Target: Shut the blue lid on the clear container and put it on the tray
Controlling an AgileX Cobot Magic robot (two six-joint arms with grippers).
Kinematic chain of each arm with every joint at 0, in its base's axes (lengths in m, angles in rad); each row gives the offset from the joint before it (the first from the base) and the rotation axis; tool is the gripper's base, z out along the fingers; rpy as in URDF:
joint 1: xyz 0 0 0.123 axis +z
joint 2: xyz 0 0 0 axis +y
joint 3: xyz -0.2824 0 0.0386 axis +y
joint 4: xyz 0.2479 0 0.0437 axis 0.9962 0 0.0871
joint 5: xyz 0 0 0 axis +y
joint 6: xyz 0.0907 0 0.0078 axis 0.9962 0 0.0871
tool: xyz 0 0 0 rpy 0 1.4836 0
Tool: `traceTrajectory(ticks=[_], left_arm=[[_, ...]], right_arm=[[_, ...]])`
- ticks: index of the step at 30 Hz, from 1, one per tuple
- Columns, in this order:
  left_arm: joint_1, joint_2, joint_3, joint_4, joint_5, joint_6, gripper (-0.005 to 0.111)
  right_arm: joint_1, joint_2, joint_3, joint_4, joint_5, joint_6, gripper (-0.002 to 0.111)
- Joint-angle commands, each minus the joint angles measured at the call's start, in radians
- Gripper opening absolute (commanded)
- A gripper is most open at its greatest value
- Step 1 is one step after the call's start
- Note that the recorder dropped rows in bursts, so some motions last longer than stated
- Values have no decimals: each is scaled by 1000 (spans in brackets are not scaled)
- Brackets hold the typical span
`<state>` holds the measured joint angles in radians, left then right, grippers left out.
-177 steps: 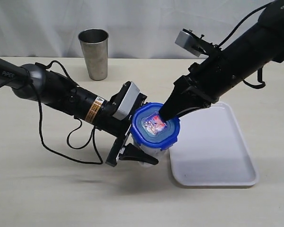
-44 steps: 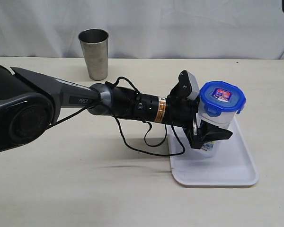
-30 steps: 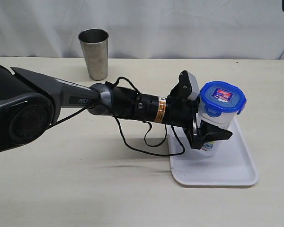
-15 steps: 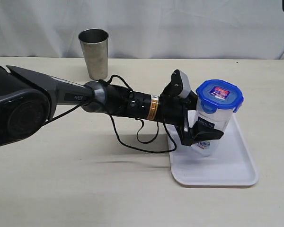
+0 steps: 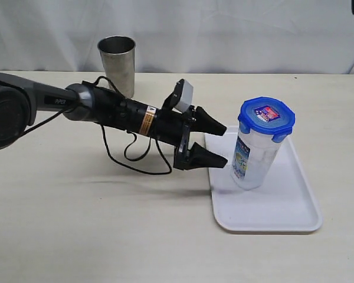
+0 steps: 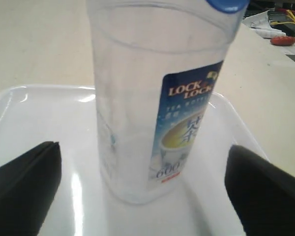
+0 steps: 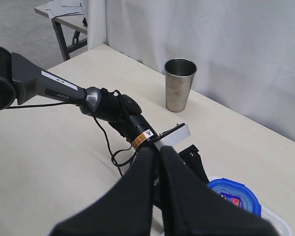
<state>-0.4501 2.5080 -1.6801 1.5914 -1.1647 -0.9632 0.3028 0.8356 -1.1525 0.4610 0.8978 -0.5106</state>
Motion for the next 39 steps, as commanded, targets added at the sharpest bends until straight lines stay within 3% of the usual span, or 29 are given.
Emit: traceTrajectory(ticks=[1, 5, 8, 10, 14, 16, 21, 32, 39], left_arm=[[44, -41, 2, 31, -7, -50, 81], [68, -96, 4, 95, 29, -118, 57], [78, -153, 4, 153, 29, -188, 23], [91, -190, 12, 153, 12, -323, 0], [115, -260, 12, 153, 10, -485, 0], [126, -320, 26, 153, 91, -578, 0], [129, -456, 127, 153, 302, -606, 0], [129, -934, 484, 153, 1020, -637, 0], [129, -1379, 763, 153, 1098, -637, 0]], right_arm=[[1, -6, 2, -2, -2, 2, 5], [1, -12, 3, -2, 0, 2, 5], [1, -37, 11, -2, 0, 2, 5], [1, -66, 28, -2, -6, 2, 5], [1, -153, 89, -2, -34, 2, 5], [1, -229, 144, -6, -71, 2, 5], [1, -376, 232, -6, -127, 2, 5], [1, -742, 420, -6, -202, 60, 5], [1, -836, 545, 19, -213, 107, 5]])
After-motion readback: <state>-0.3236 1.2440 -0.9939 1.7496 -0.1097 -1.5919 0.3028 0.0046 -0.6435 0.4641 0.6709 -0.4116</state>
